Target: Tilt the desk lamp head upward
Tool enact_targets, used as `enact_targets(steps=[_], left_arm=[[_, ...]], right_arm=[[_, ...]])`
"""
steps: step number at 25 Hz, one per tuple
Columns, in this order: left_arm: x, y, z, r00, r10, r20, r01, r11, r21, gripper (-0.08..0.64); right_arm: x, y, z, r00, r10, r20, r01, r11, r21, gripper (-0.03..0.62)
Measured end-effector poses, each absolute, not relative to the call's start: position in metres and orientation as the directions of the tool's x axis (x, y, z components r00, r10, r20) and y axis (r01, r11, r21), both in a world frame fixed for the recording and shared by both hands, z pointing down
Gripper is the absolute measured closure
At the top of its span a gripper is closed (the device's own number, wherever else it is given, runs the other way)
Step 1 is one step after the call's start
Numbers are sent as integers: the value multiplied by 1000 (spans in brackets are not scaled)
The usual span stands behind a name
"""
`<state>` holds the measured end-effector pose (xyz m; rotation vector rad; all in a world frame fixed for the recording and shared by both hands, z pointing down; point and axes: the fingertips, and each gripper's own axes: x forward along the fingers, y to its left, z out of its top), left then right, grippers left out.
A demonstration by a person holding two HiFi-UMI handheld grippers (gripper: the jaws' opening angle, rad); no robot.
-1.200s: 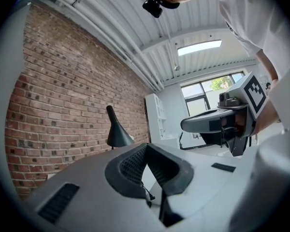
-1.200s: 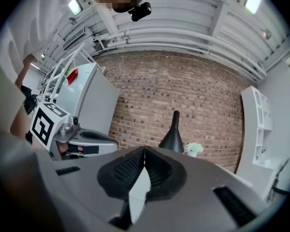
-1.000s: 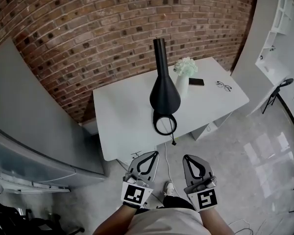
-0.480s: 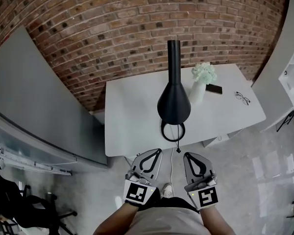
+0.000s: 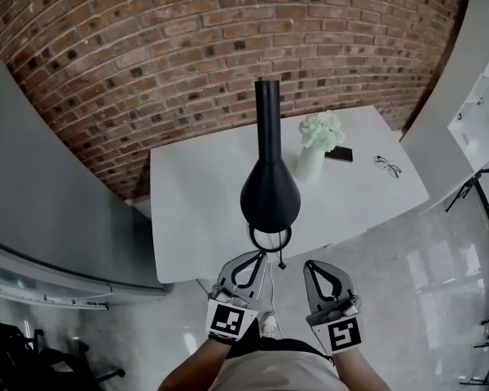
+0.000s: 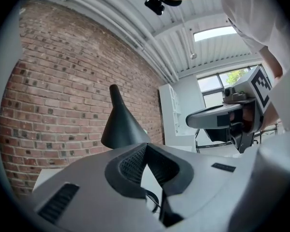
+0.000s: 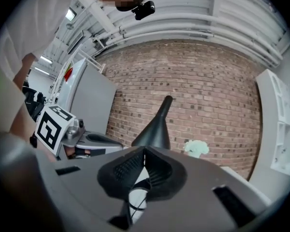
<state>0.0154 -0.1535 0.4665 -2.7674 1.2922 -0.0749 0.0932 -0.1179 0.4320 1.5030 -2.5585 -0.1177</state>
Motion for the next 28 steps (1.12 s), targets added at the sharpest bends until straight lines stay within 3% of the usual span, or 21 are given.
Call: enact_targets(steps=[11,28], left_arm=[[24,-194,504,685,-727,45,-727,-686,-37,554],[36,-233,492,726,-683,-82,-683,-730,26,554]], right_arm=[[99,-145,440,-415,-895,162,-882,440,167,575],[128,-139,445,-253,-932,260,-919,315,236,575]])
